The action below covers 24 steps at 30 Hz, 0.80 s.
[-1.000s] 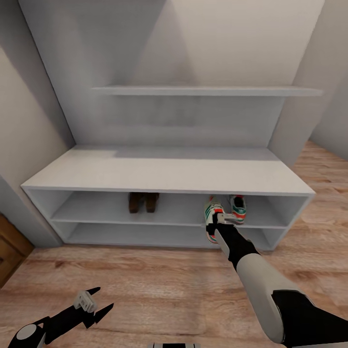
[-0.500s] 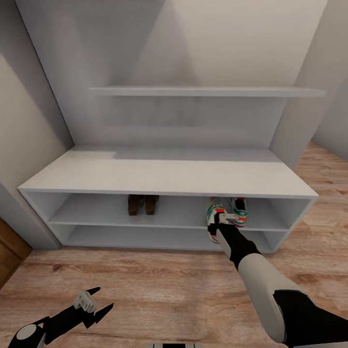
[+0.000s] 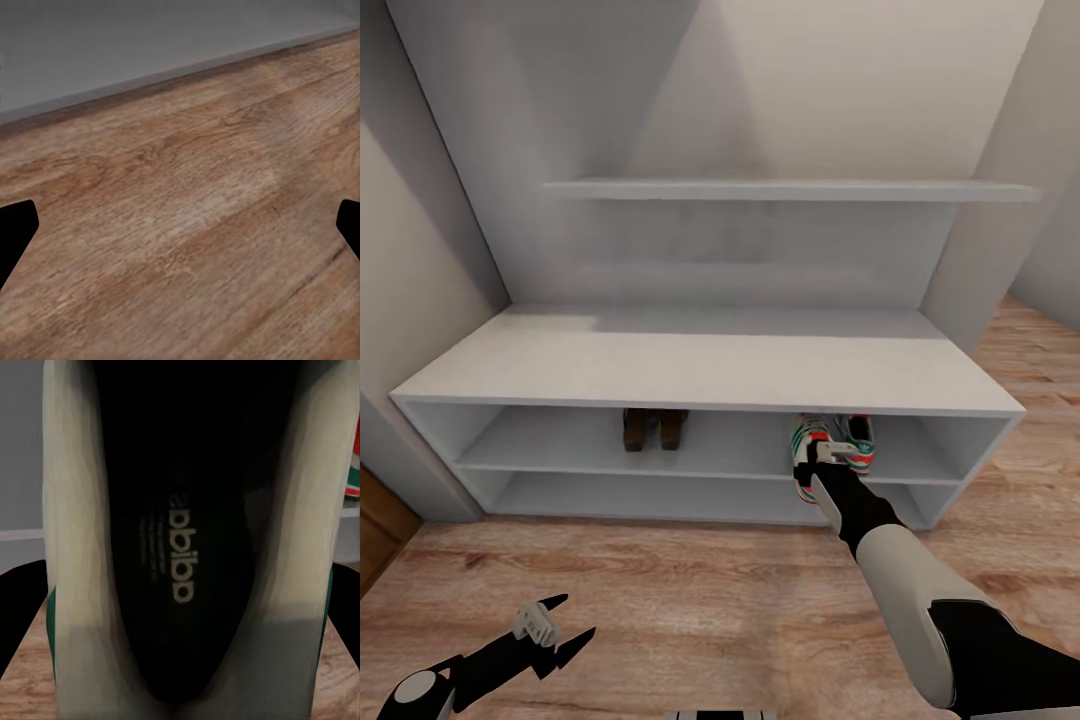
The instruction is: Pick up the two gym shoes and the two sandals from the corridor floor and place them onto the hallstand (shoe rack) in the corridor, making sure they are on the rack and not on the floor. Arrange them so the two gym shoes are next to each other and the two sandals are next to each other.
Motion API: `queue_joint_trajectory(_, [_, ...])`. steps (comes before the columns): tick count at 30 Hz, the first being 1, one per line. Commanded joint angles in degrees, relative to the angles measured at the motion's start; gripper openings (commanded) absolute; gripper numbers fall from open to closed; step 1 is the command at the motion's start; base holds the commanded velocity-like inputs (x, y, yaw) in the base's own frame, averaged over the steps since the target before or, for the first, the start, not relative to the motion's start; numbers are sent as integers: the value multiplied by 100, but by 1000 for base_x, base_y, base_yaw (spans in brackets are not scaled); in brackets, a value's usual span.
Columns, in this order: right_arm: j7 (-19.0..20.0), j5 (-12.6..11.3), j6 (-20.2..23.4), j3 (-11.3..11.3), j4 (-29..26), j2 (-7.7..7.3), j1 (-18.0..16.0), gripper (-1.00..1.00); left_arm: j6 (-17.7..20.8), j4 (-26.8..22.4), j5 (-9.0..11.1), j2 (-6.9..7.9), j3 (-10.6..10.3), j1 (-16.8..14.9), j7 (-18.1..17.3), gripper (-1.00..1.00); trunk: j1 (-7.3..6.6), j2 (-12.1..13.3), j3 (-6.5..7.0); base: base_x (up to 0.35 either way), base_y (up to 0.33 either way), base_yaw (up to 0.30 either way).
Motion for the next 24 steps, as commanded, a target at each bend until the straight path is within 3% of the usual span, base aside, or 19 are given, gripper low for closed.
queue_joint_trajectory(1, [-5, 4, 26, -28, -10, 6, -1, -100, -32, -5, -57, -5, 29, -4, -22, 100, -1, -2, -5, 46, 0, 0])
queue_joint_trajectory(11, [-5, 5, 26, -27, -10, 6, -1, -100, -32, -5, -57, -5, 31, -4, -21, 100, -1, -2, -5, 166, 0, 0])
queue_joint_trajectory(24, [-5, 7, 26, -27, -10, 6, -1, -100, -32, -5, -57, -5, 31, -4, -22, 100, -1, -2, -5, 26, 0, 0])
